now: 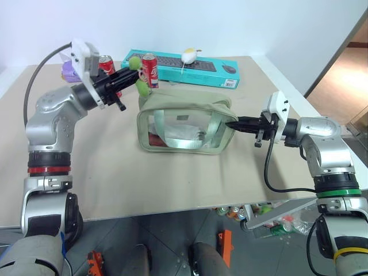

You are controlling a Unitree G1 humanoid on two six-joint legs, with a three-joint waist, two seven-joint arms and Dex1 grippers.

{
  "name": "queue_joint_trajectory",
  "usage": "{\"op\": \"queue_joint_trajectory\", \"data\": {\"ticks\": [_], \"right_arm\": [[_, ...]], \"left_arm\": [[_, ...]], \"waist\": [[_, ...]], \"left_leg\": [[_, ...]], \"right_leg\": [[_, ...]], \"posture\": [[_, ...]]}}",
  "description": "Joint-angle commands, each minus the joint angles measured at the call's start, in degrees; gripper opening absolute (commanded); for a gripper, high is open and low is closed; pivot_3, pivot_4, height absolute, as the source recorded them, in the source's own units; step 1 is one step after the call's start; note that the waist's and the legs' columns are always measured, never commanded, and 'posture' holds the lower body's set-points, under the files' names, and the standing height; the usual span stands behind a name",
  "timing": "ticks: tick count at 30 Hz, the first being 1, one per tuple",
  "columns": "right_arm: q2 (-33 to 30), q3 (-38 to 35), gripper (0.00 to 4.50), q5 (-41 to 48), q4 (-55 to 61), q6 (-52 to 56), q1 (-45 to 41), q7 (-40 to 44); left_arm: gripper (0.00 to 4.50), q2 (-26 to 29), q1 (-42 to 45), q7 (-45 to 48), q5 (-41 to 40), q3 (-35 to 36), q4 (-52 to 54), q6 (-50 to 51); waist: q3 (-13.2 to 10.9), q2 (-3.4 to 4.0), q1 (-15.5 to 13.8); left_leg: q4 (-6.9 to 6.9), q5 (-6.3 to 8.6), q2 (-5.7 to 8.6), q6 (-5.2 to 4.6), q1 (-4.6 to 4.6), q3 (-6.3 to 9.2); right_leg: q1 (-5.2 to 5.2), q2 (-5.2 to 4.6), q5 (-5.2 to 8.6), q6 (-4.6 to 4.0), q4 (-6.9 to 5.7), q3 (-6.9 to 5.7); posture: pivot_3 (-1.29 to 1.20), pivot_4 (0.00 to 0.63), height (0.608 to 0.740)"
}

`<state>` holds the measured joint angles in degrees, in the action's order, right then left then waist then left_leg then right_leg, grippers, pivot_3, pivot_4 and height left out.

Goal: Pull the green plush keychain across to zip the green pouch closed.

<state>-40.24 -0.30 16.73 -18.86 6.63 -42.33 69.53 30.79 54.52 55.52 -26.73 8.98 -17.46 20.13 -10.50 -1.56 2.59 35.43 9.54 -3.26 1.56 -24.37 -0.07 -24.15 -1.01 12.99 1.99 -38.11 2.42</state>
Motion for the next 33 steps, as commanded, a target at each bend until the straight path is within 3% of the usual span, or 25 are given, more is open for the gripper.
{"op": "queue_joint_trajectory", "data": {"ticks": [1, 11, 18, 25, 30, 33], "right_arm": [[-1.37, -1.81, 0.0, 0.43, 1.24, -0.2, -0.08, -0.19], [-2.06, -2.54, 0.0, 1.02, 2.34, 0.17, 0.79, -0.5], [-2.26, -2.86, 0.0, 1.27, 3.12, 0.39, 1.64, -1.04], [-2.11, -2.89, 0.0, 1.32, 4.07, 0.92, 2.03, -1.64], [-2.09, -2.89, 0.0, 1.24, 4.37, 1.01, 2.15, -2.07], [-1.95, -2.7, 0.0, 1.14, 4.22, 0.88, 2.02, -2.19]], "left_arm": [[0.03, -1.4, 4.41, 0.52, 0.81, -2.7, 3.83, -1.57], [0.03, -4.14, 6.95, 5.41, 7.1, -13.39, 2.61, -2.08], [0.03, -5.58, 10.03, 9.13, 12.76, -17.79, -2.48, -8.01], [0.03, -5.81, 11.98, 14.68, 14.62, -18.69, -6.09, -13.69], [0.03, -3.61, 13.17, 20.86, 13.57, -18.24, -6.8, -10.6], [1.21, -3.11, 14.26, 23.77, 12.14, -16.9, -7.64, -9.72]], "waist": [[0.0, 0.0, -0.01], [0.0, 0.0, 0.02], [0.0, 0.0, -0.07], [-0.01, 0.0, -0.1], [-0.01, 0.0, -0.07], [-0.01, 0.0, -0.06]], "left_leg": [[0.0, 0.0, 0.02, 0.0, -0.02, -0.01], [-0.01, 0.02, 0.06, 0.02, -0.06, -0.03], [0.04, 0.01, 0.13, 0.02, -0.08, -0.03], [0.04, 0.01, 0.27, 0.02, -0.11, -0.02], [0.05, 0.01, 0.28, 0.02, -0.13, -0.02], [0.05, 0.02, 0.27, 0.02, -0.13, -0.02]], "right_leg": [[0.0, -0.02, 0.02, 0.03, 0.0, 0.02], [-0.06, -0.02, 0.06, 0.1, 0.0, 0.1], [-0.04, -0.03, 0.05, 0.13, 0.0, 0.18], [-0.02, -0.06, 0.1, 0.25, 0.0, 0.35], [-0.03, -0.07, 0.11, 0.27, 0.0, 0.35], [-0.03, -0.06, 0.12, 0.27, 0.0, 0.35]], "posture": [[0.0, 0.15, 0.74], [0.0, 0.15, 0.74], [0.0, 0.15, 0.74], [0.0, 0.15, 0.74], [0.0, 0.15, 0.74], [0.0, 0.15, 0.74]]}}
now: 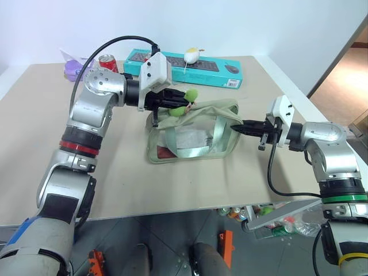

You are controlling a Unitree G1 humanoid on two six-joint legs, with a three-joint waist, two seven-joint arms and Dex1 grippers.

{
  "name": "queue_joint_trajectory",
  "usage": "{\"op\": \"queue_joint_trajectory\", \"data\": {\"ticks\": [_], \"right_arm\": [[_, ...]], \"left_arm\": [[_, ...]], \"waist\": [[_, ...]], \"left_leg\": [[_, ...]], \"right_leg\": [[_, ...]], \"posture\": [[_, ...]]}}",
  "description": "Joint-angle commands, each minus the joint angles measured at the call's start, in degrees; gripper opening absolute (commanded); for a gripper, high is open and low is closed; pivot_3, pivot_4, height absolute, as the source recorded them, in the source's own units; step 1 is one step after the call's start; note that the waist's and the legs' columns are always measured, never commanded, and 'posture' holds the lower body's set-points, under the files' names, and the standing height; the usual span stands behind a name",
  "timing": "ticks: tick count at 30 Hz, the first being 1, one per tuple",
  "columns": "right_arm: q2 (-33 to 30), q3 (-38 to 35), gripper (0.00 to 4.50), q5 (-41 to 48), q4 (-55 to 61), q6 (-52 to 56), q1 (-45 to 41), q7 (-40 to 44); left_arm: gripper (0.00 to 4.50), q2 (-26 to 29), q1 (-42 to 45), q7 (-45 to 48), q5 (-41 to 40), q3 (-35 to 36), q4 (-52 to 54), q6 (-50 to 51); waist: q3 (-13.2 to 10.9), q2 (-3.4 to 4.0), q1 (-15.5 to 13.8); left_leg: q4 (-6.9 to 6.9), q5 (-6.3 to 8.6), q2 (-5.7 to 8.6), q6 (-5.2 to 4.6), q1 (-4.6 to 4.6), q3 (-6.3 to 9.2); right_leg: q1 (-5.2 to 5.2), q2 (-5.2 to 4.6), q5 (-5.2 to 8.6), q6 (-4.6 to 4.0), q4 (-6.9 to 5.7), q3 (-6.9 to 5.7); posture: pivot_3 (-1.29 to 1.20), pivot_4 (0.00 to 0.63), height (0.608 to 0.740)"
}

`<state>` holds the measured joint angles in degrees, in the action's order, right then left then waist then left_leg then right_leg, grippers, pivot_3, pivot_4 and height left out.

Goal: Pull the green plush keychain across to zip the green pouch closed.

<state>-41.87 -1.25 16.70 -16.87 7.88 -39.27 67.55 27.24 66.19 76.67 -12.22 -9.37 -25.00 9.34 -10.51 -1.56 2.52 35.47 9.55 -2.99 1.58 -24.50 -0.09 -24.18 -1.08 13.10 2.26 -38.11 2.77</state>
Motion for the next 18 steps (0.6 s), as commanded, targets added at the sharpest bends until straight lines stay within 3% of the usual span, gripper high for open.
{"op": "queue_joint_trajectory", "data": {"ticks": [1, 7, 10, 18], "right_arm": [[-0.24, -1.68, 0.0, 1.11, 2.12, -0.44, -1.14, -0.23], [0.21, -1.42, 0.0, 0.98, 1.72, -0.6, -1.66, -0.21], [0.35, -1.3, 0.0, 0.83, 1.34, -0.77, -1.93, -0.11], [1.04, -0.77, 0.0, 0.48, 0.77, -1.15, -2.49, -0.06]], "left_arm": [[1.53, 0.66, 2.97, 3.14, -2.44, 1.73, -0.63, 1.06], [3.62, 2.2, 5.53, 3.77, -0.81, 2.08, -5.85, -2.56], [4.46, 2.69, 6.15, 3.93, 0.03, 1.96, -7.73, -4.84], [4.46, 2.73, 8.18, 3.4, -0.58, 4.13, -11.71, -7.47]], "waist": [[0.0, 0.0, 0.01], [0.0, 0.0, 0.05], [0.0, 0.0, 0.06], [0.0, 0.0, 0.08]], "left_leg": [[0.0, 0.0, 0.0, 0.0, 0.0, 0.0], [0.0, 0.0, 0.0, 0.0, 0.0, 0.0], [-0.01, 0.0, 0.0, -0.01, 0.0, 0.0], [0.0, 0.01, -0.01, -0.01, -0.01, 0.0]], "right_leg": [[0.0, 0.0, 0.0, 0.0, 0.0, 0.0], [-0.01, 0.01, 0.0, 0.0, 0.0, 0.0], [-0.02, 0.01, 0.01, 0.0, 0.0, 0.0], [-0.02, 0.01, 0.01, 0.0, 0.0, 0.01]], "posture": [[0.0, 0.15, 0.74], [0.0, 0.15, 0.74], [0.0, 0.15, 0.74], [0.0, 0.15, 0.74]]}}
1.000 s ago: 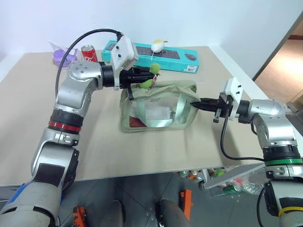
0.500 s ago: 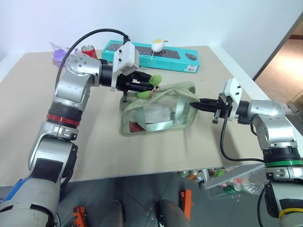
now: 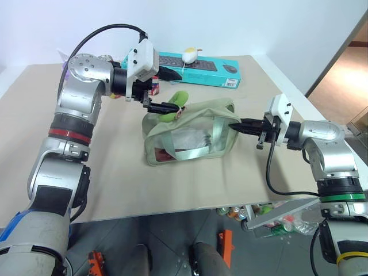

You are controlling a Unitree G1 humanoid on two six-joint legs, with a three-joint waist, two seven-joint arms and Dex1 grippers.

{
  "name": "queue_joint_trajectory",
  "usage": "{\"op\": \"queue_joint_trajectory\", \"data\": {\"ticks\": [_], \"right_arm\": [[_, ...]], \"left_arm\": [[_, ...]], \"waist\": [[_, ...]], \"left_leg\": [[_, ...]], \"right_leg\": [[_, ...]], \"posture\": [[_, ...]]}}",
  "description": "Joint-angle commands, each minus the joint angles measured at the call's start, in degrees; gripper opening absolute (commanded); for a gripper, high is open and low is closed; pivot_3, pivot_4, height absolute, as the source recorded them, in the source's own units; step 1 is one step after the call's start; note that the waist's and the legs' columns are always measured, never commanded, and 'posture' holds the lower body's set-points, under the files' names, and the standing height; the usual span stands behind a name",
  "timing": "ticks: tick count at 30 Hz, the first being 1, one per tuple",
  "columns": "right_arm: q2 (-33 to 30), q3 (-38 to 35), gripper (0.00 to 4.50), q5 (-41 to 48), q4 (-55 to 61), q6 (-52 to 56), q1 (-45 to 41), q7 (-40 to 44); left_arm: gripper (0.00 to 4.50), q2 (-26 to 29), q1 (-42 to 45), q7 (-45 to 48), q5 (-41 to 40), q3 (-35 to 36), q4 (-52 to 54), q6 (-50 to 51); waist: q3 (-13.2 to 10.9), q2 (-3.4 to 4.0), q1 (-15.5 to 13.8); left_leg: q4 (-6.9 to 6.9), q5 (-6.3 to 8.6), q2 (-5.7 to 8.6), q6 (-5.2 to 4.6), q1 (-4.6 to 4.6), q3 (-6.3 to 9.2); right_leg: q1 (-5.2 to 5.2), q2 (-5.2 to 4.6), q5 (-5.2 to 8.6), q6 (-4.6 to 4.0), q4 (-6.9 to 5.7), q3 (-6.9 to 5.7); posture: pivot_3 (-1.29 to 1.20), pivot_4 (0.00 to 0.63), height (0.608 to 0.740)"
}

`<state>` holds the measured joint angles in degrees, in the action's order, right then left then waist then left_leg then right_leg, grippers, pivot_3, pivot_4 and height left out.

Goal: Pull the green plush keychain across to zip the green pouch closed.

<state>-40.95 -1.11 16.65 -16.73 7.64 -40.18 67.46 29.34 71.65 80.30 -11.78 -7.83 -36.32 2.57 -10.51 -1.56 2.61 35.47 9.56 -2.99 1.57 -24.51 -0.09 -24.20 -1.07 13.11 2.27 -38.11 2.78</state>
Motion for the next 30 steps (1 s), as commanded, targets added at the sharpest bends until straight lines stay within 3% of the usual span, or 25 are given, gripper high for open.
{"op": "queue_joint_trajectory", "data": {"ticks": [1, 10, 14, 21, 30], "right_arm": [[0.17, -0.87, 0.0, 0.49, 0.53, -0.97, -1.66, 0.08], [0.22, -0.79, 0.0, 0.34, -0.25, -1.4, -2.04, 0.25], [0.31, -0.57, 0.0, 0.29, -0.85, -1.38, -2.31, 0.74], [0.59, -0.32, 0.0, -0.03, -2.43, -2.16, -3.44, 1.08], [0.44, -0.37, 0.0, 0.37, -1.12, -1.85, -2.23, 1.16]], "left_arm": [[4.46, 0.46, 3.16, -0.35, -1.82, 3.36, -0.47, 0.11], [4.46, 2.11, 0.97, 2.85, -8.05, 5.87, 7.8, 14.31], [4.46, 5.5, -3.39, 4.36, -5.43, 3.01, 10.91, 15.53], [4.46, 5.78, -4.64, 1.41, -4.41, 3.64, 11.52, 14.09], [4.46, 8.25, -9.21, -7.53, -14.24, 13.7, 21.66, 29.01]], "waist": [[0.0, 0.0, 0.01], [-0.01, 0.0, 0.13], [0.0, 0.02, 0.31], [0.0, 0.01, 0.15], [0.0, 0.02, 0.31]], "left_leg": [[0.0, 0.0, 0.0, 0.0, 0.0, 0.0], [-0.01, 0.01, 0.0, -0.01, -0.07, 0.0], [-0.05, 0.02, -0.01, -0.02, 0.04, -0.02], [0.08, 0.0, -0.01, -0.02, -0.04, 0.0], [0.01, 0.01, -0.05, -0.04, -0.02, 0.0]], "right_leg": [[0.0, 0.0, 0.0, 0.0, 0.0, 0.0], [-0.06, 0.0, 0.02, 0.02, 0.0, 0.0], [-0.06, 0.04, 0.02, 0.01, -0.04, 0.1], [-0.03, 0.1, -0.01, 0.01, -0.07, 0.19], [-0.08, 0.14, 0.01, 0.0, -0.07, 0.23]], "posture": [[0.0, 0.15, 0.74], [0.0, 0.15, 0.74], [0.0, 0.15, 0.74], [0.0, 0.15, 0.74], [0.0, 0.15, 0.74]]}}
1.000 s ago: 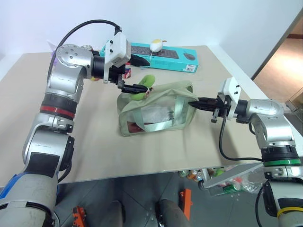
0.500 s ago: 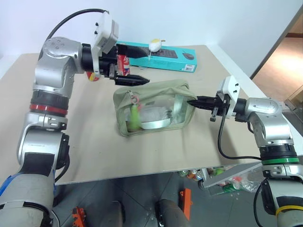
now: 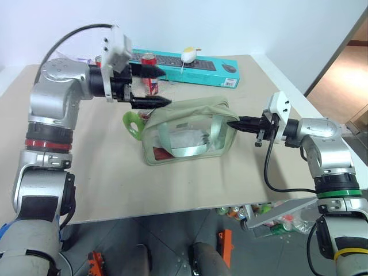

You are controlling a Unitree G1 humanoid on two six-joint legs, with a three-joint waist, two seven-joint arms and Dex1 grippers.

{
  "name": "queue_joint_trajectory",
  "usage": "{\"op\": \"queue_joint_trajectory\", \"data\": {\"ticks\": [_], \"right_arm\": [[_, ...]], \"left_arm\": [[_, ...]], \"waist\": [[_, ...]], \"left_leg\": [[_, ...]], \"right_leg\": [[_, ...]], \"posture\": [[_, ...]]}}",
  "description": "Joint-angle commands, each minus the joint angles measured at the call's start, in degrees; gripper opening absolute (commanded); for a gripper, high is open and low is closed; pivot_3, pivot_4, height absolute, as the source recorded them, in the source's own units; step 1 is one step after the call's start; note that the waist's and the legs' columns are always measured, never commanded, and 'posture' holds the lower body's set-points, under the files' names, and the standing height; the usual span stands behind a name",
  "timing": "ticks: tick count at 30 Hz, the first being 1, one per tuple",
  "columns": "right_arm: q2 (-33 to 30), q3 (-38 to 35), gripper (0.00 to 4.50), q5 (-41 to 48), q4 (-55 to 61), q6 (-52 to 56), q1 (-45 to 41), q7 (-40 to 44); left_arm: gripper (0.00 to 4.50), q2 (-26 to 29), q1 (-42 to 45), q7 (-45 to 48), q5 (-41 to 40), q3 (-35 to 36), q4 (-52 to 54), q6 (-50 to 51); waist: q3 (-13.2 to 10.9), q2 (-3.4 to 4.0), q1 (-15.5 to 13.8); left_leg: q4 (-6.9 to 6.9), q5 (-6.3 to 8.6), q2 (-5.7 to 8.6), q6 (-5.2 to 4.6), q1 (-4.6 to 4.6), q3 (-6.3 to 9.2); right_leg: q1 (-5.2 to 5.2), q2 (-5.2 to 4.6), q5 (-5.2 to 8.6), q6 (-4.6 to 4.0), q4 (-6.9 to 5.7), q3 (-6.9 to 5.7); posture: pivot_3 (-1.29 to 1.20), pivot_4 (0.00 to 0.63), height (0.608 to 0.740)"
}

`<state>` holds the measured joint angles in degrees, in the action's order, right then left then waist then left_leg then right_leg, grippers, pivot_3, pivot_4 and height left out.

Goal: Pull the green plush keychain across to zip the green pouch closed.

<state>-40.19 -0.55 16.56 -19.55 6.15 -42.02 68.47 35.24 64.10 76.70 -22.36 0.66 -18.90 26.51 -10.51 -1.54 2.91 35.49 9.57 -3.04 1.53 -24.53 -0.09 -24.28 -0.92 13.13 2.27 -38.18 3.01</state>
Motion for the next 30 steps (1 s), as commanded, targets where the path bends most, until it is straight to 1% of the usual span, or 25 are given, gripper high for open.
{"op": "queue_joint_trajectory", "data": {"ticks": [1, 5, 7, 10, 13, 16, 21, 25, 30], "right_arm": [[-0.36, -0.96, 0.0, 0.5, 1.91, -0.28, -0.21, 0.14], [-0.61, -1.08, 0.0, 0.59, 2.19, -0.21, 0.28, 0.26], [-0.69, -1.11, 0.0, 0.61, 2.16, -0.17, 0.34, 0.3], [-0.72, -1.04, 0.0, 0.6, 1.82, -0.24, 0.23, 0.51], [-0.54, -0.81, 0.0, 0.41, 1.44, -0.5, 0.03, 0.52], [-0.25, -0.55, 0.0, 0.34, 1.15, -0.4, -0.47, 0.51], [-0.29, -0.5, 0.0, 0.35, 1.09, -0.35, -0.64, 0.66], [-0.67, -0.57, 0.0, 0.23, 1.26, -0.24, -0.51, 0.69], [-1.17, -0.86, 0.0, 0.34, 2.03, 0.24, -0.06, 0.53]], "left_arm": [[4.46, 3.43, -3.28, -5.38, -3.96, 6.64, 5.07, 6.17], [4.46, 7.03, -12.47, -9.87, -5.27, 11.37, 9.51, 8.86], [4.46, 8.13, -19.02, -11.9, -5.03, 13.33, 12.13, 8.06], [4.46, 7.24, -28.36, -14.82, -5.88, 15.31, 17.43, 7.25], [4.46, 5.36, -32.29, -17.36, -6.9, 14.61, 21.24, 7.35], [4.46, 3.52, -33.97, -19.15, -5.46, 12.85, 21.1, 4.66], [4.46, 2.28, -32.79, -18.89, -3.54, 10.46, 16.61, -0.45], [4.46, 2.86, -29.63, -14.91, -2.07, 7.97, 9.97, -4.81], [4.46, 3.19, -24.68, -11.09, -0.59, 6.67, 2.13, -9.63]], "waist": [[0.0, 0.0, 0.04], [0.01, 0.01, 0.11], [0.0, 0.01, -0.03], [0.0, -0.01, -0.15], [0.0, -0.07, -0.31], [0.0, -0.09, -0.33], [0.0, -0.08, -0.16], [0.0, -0.08, -0.26], [0.0, -0.08, -0.23]], "left_leg": [[0.0, 0.0, 0.0, 0.0, 0.01, 0.0], [-0.02, 0.0, -0.03, 0.0, 0.11, -0.02], [-0.03, 0.0, -0.05, 0.0, 0.12, -0.03], [0.0, 0.0, -0.05, 0.01, 0.12, -0.07], [0.03, -0.01, -0.05, 0.02, 0.09, -0.07], [0.04, -0.03, -0.05, 0.05, 0.11, -0.05], [0.01, -0.03, -0.05, 0.05, 0.23, -0.08], [-0.01, -0.03, -0.07, 0.05, 0.22, -0.06], [0.0, -0.03, -0.06, 0.05, 0.2, -0.09]], "right_leg": [[0.0, 0.0, 0.0, 0.0, 0.0, 0.0], [0.04, 0.04, -0.01, -0.02, -0.03, 0.05], [0.05, 0.03, -0.01, -0.03, -0.03, 0.05], [0.1, -0.01, -0.01, -0.02, -0.02, 0.04], [0.1, -0.02, -0.02, -0.02, -0.01, 0.03], [0.12, -0.01, -0.06, -0.04, -0.01, 0.02], [0.18, 0.05, -0.08, -0.07, -0.01, 0.09], [0.15, 0.08, -0.08, -0.09, -0.01, 0.07], [0.16, 0.07, -0.08, -0.08, 0.0, 0.1]], "posture": [[0.0, 0.15, 0.74], [0.0, 0.15, 0.74], [0.0, 0.15, 0.74], [0.0, 0.15, 0.74], [0.0, 0.15, 0.74], [0.0, 0.15, 0.74], [0.0, 0.15, 0.74], [0.0, 0.15, 0.74], [0.0, 0.15, 0.74]]}}
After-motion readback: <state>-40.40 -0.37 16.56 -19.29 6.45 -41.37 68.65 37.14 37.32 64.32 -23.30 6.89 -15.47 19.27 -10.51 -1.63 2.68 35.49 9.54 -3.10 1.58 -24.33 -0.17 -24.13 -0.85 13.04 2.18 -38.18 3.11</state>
